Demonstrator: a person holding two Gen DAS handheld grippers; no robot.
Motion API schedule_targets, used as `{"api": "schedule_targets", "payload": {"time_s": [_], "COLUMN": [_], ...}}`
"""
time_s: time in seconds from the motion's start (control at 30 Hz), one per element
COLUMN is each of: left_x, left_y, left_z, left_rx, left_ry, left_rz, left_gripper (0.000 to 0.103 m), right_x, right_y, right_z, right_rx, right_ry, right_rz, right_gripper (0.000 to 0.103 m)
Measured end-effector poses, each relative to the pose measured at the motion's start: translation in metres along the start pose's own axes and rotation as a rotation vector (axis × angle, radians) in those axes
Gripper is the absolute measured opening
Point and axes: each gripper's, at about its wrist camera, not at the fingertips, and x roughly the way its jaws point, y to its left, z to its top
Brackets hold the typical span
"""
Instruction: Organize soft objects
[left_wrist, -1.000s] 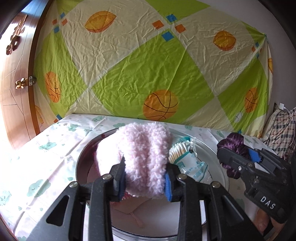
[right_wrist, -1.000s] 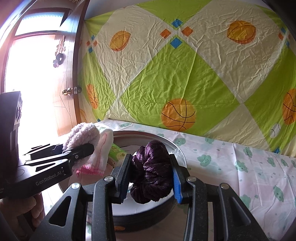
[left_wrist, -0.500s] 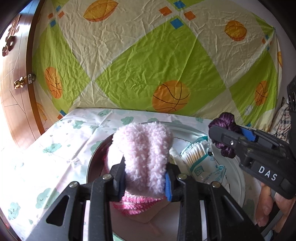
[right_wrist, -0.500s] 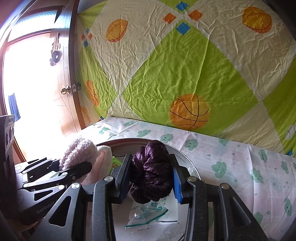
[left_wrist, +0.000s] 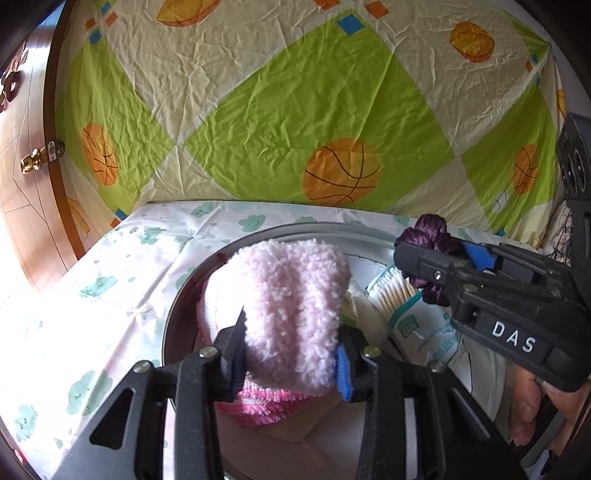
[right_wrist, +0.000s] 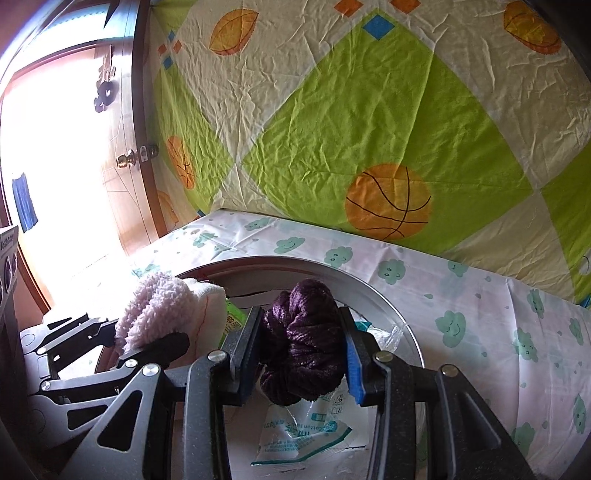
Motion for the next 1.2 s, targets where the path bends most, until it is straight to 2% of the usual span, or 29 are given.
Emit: {"api": "schedule_targets", "payload": {"time_s": [0.07,0.13,0.2,0.27,0.43,0.57,0.7,0.93,1.2], "left_x": [0.002,0.003,0.002,0.0,-0.008,-0.015,-0.026,-0.042,-0.056], "left_y": [-0.001,-0.001,-0.001,-0.002,-0.006,-0.008,-0.007,-0.007,-0.012], "left_z": [0.0,-0.001,-0.002,-0.003,-0.004,-0.005,-0.005,-0.008,-0.011], "left_rx": [0.003,0.008,0.006,0.004,0.015,0.022,0.013,-0.01,-0.008], "left_ry": [0.007,0.011,0.014,0.011,-0.007,-0.02,-0.045,-0.059,-0.075], "left_rz": [0.001,0.002,0.004,0.004,0.011,0.029,0.064,0.057,0.06], "left_gripper": [0.045,0.049,0.065,0.072,0.084,0.101,0.102,0.102,0.102], "right_x": [0.002,0.002,-0.001,-0.007,-0.022,-0.035,-0.053,-0.081,-0.091], "right_y": [0.0,0.0,-0.002,-0.005,-0.01,-0.012,-0.009,-0.007,-0.01], "right_z": [-0.002,-0.003,-0.004,-0.004,-0.008,-0.016,-0.024,-0.032,-0.04], "right_rx": [-0.004,-0.002,0.008,0.024,0.051,0.069,0.058,0.056,0.079], "right_ry": [0.009,0.013,0.007,-0.011,-0.037,-0.051,-0.09,-0.15,-0.163], "right_rz": [0.0,0.002,0.002,0.0,-0.005,-0.001,-0.015,-0.029,-0.033], "right_gripper": [0.045,0.053,0.067,0.075,0.076,0.076,0.081,0.082,0.083]}}
